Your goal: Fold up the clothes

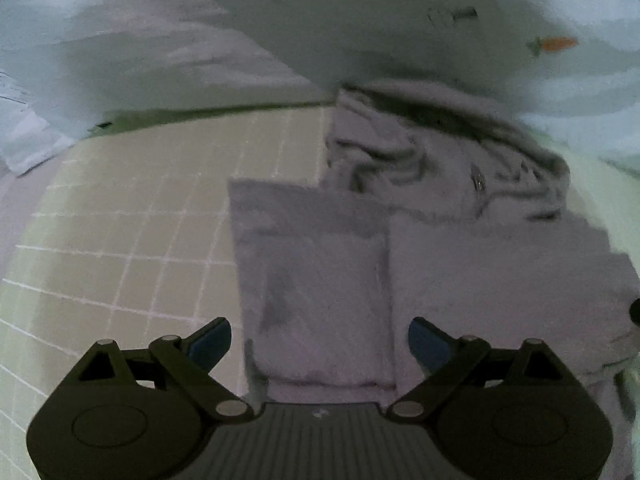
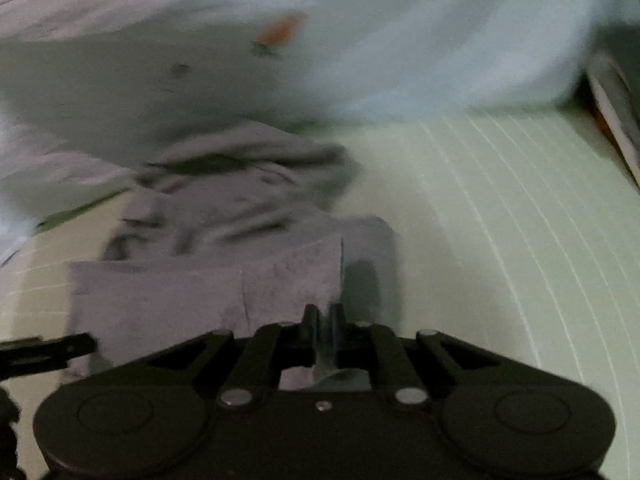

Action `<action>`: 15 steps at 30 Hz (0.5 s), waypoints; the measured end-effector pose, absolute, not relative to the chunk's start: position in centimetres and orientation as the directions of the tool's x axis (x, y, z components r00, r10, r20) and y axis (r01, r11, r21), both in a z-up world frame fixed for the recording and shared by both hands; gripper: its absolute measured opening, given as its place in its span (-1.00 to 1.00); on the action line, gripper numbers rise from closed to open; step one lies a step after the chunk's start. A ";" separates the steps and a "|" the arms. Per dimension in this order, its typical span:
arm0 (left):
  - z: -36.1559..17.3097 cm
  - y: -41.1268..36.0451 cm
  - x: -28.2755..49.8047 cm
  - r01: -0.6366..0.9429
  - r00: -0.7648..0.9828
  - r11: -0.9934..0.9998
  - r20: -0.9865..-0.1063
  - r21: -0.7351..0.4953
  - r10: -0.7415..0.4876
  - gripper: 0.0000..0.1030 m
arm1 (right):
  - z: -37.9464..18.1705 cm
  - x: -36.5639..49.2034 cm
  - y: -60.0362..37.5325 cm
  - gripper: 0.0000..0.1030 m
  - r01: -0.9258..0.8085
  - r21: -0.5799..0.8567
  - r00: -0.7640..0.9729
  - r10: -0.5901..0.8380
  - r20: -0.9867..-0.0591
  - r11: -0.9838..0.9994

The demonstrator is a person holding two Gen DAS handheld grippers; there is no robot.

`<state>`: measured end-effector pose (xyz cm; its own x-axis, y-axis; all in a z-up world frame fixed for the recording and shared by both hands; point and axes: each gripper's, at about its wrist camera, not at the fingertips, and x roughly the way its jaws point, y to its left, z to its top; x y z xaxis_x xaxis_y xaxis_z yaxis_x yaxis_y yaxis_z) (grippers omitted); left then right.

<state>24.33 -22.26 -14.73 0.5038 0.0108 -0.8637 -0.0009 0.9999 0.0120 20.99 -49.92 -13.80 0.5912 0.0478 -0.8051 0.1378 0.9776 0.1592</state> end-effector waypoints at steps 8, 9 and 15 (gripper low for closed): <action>-16.3 -21.2 24.2 -0.029 0.463 0.999 -0.886 -0.036 -0.018 0.88 | -16.9 21.4 -50.4 -0.66 0.151 0.111 0.531 0.014 -0.847 0.982; -16.4 -21.1 24.3 -0.034 0.460 0.999 -0.888 -0.040 -0.020 0.93 | -17.0 21.4 -50.4 -0.63 0.149 0.109 0.529 0.014 -0.848 0.983; -16.4 -20.7 24.7 -0.054 0.448 0.997 -0.894 -0.058 -0.028 0.95 | -16.9 21.7 -50.1 -0.26 0.142 0.088 0.521 0.001 -0.854 0.986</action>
